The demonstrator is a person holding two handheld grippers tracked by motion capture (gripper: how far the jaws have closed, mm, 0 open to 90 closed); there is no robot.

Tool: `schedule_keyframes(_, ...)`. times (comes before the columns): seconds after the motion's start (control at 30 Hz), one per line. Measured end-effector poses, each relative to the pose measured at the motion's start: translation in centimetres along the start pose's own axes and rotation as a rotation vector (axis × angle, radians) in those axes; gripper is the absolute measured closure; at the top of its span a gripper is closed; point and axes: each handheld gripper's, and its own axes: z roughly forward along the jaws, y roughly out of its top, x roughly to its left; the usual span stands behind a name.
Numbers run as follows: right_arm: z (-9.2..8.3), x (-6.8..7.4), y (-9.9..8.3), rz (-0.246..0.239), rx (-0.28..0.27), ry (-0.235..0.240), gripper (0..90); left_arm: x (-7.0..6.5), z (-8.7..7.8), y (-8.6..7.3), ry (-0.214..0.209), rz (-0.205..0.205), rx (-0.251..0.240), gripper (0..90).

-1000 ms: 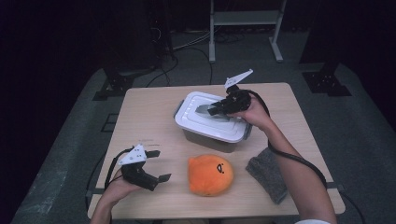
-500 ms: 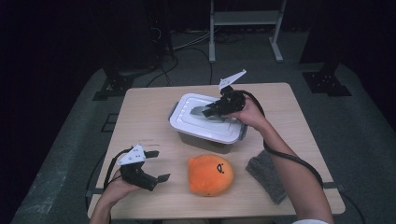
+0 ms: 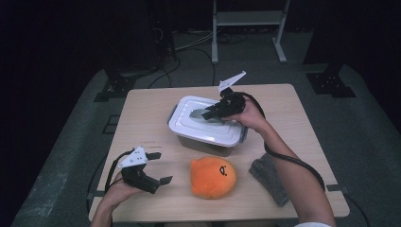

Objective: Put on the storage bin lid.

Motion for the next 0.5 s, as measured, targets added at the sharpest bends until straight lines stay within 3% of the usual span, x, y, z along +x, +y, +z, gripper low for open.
schedule_keyframes(0.5,0.43,0.19,0.31,0.005,0.006,0.008,66.4,0.03,-0.08,-0.08,0.005,-0.005,-0.001,3.0)
